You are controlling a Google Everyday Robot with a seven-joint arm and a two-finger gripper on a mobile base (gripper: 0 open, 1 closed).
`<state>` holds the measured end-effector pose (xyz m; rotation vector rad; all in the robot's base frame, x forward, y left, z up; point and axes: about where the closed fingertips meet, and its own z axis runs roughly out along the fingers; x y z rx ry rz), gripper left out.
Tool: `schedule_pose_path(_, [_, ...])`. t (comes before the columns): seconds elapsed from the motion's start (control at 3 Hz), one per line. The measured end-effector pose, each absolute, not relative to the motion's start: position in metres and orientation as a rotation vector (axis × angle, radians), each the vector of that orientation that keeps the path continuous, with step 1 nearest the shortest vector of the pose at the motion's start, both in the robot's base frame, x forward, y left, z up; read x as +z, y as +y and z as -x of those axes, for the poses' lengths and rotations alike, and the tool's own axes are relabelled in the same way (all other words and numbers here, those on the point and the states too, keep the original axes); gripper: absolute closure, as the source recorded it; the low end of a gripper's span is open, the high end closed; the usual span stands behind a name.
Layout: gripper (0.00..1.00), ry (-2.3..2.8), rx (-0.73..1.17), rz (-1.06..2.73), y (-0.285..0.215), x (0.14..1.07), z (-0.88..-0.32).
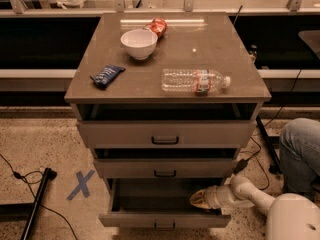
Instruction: Open bottom drawer
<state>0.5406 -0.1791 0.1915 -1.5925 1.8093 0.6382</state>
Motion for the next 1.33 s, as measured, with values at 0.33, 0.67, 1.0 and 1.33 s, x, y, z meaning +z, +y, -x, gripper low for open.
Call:
schedule_pose_path(0.33, [1.00, 1.828, 0.642, 1.661, -0.173, 0.167, -0.546])
schedule_pose_path(0.67, [1.00, 1.828, 0.631, 1.740, -0.164, 0.161, -0.548])
schedule_pose_path(1.0, [1.00, 1.853, 0.624, 1.769, -0.160, 0.164, -0.535])
schedule_pose_path(1.33, [1.00, 1.902, 0.653, 1.782, -0.157, 0.159, -0.494])
